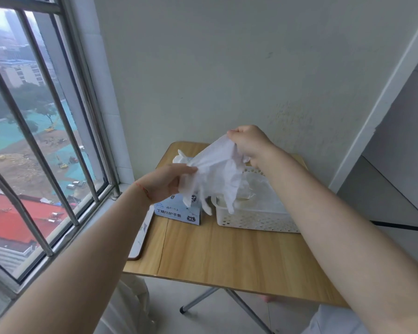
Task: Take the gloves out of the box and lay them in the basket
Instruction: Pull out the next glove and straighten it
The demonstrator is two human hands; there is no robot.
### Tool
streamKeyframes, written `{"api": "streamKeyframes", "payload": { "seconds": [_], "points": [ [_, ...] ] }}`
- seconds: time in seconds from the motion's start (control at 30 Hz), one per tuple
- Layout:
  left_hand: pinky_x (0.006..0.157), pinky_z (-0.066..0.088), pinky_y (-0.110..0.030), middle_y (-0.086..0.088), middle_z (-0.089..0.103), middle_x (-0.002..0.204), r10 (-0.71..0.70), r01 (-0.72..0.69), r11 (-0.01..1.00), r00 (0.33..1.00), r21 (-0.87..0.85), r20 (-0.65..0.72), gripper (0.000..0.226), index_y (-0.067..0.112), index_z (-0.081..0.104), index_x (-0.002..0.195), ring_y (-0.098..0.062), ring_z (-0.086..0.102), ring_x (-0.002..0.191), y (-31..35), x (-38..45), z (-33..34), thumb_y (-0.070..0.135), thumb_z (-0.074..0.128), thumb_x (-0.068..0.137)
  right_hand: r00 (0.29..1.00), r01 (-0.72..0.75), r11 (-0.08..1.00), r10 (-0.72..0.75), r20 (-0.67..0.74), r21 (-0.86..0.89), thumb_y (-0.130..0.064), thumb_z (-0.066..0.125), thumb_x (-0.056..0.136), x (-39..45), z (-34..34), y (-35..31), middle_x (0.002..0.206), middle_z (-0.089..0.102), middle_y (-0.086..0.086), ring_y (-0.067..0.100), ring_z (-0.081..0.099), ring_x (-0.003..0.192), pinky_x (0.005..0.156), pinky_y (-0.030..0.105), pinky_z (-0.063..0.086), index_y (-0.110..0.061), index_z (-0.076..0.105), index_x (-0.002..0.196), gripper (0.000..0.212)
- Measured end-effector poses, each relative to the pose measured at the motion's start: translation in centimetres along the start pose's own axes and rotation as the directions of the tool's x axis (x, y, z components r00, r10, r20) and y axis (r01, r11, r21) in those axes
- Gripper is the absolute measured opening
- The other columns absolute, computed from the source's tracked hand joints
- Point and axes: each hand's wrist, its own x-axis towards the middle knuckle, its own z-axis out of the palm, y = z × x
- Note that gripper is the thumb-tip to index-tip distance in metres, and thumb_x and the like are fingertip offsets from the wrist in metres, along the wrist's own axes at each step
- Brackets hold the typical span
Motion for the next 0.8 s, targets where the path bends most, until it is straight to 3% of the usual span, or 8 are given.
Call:
{"api": "streamKeyframes", "payload": {
  "seconds": [0.1, 0.17, 0.33, 0.43, 0.57, 0.67, 0.73, 0.8],
  "points": [
    [0.06, 0.057, -0.026, -0.011, 0.073, 0.088, -0.013, 0.005, 0.991, 0.998, -0.131, -0.054, 0.026, 0.0, 0.065, 0.108, -0.019, 0.072, 0.073, 0.9, 1.1, 0.7, 0.022, 0.059, 0.097, 0.98, -0.197, 0.939, 0.183, 0.075, 0.283, -0.015, 0.052, 0.099, 0.6, -0.6, 1.2, 0.086, 0.055, 0.012, 0.022, 0.056, 0.066, 0.054, 0.024, 0.049, -0.007, 0.057, 0.087, 0.015],
    [0.052, 0.052, -0.022, -0.007, 0.069, 0.076, -0.012, 0.004, 0.996, 0.995, -0.084, -0.1, 0.021, 0.001, 0.064, 0.1, -0.015, 0.068, 0.061, 1.6, 2.3, 1.7, 0.021, 0.057, 0.098, 0.963, -0.269, 0.877, 0.251, 0.098, 0.397, -0.014, 0.051, 0.1, 0.8, -1.6, 2.3, 0.083, 0.057, 0.011, 0.021, 0.058, 0.06, 0.043, 0.026, 0.052, -0.009, 0.055, 0.082, 0.019],
    [0.07, 0.05, -0.03, -0.004, 0.064, 0.079, 0.001, 0.04, 0.931, 0.994, 0.362, -0.113, 0.017, 0.011, 0.07, 0.086, -0.02, 0.06, 0.073, 4.1, 7.0, 5.3, 0.028, 0.072, 0.089, 0.934, -0.329, 0.82, 0.357, 0.031, 0.469, -0.015, 0.049, 0.101, 0.6, -6.2, 7.1, 0.064, 0.053, 0.003, 0.009, 0.05, 0.035, 0.034, 0.018, 0.045, -0.013, 0.052, 0.078, 0.024],
    [0.06, 0.048, -0.023, -0.004, 0.067, 0.088, 0.093, 0.075, 0.637, 0.981, 0.767, -0.172, 0.014, 0.021, 0.069, 0.092, -0.02, 0.061, 0.07, 4.5, 10.7, 8.4, 0.033, 0.073, 0.085, 0.91, -0.357, 0.872, 0.406, -0.086, 0.336, -0.015, 0.045, 0.102, 0.3, -8.4, 10.9, 0.071, 0.055, 0.01, 0.016, 0.055, 0.037, 0.03, 0.018, 0.041, -0.009, 0.053, 0.084, 0.021],
    [0.092, 0.046, -0.035, -0.005, 0.059, 0.118, 0.391, 0.035, 0.236, 0.912, 0.971, -0.127, 0.027, 0.024, 0.066, 0.112, -0.026, 0.058, 0.109, 2.9, 13.5, 12.5, 0.022, 0.066, 0.085, 0.939, -0.265, 0.96, 0.237, -0.249, -0.087, -0.019, 0.041, 0.103, 0.1, -10.3, 14.6, 0.081, 0.052, 0.01, 0.026, 0.054, 0.06, 0.029, 0.019, 0.036, -0.007, 0.054, 0.089, 0.023],
    [0.091, 0.045, -0.037, -0.001, 0.061, 0.113, 0.538, -0.2, 0.219, 0.841, 0.955, 0.053, 0.017, 0.025, 0.068, 0.105, -0.024, 0.058, 0.105, 1.1, 12.5, 15.1, 0.031, 0.058, 0.091, 0.951, -0.131, 0.906, 0.0, -0.309, -0.402, -0.023, 0.038, 0.103, 0.5, -10.1, 15.6, 0.085, 0.052, 0.008, 0.027, 0.05, 0.075, 0.051, 0.027, 0.034, -0.008, 0.05, 0.088, 0.025],
    [0.099, 0.041, -0.038, 0.003, 0.059, 0.124, 0.417, -0.305, 0.221, 0.888, 0.927, 0.193, 0.027, 0.028, 0.065, 0.114, -0.02, 0.055, 0.115, -0.1, 11.7, 16.2, 0.044, 0.054, 0.095, 0.951, -0.113, 0.849, -0.058, -0.304, -0.516, -0.022, 0.038, 0.102, 0.8, -9.7, 15.8, 0.084, 0.052, 0.007, 0.027, 0.049, 0.075, 0.054, 0.03, 0.031, -0.008, 0.05, 0.093, 0.021],
    [0.112, 0.029, -0.042, 0.005, 0.047, 0.145, 0.229, -0.259, 0.09, 0.945, 0.962, 0.233, 0.044, 0.029, 0.052, 0.135, -0.02, 0.042, 0.134, -1.2, 11.4, 16.3, 0.052, 0.046, 0.097, 0.961, -0.134, 0.744, -0.065, -0.27, -0.654, -0.013, 0.042, 0.1, 0.8, -9.3, 16.0, 0.085, 0.054, 0.007, 0.027, 0.049, 0.072, 0.048, 0.028, 0.026, -0.009, 0.048, 0.102, 0.008]
  ]
}}
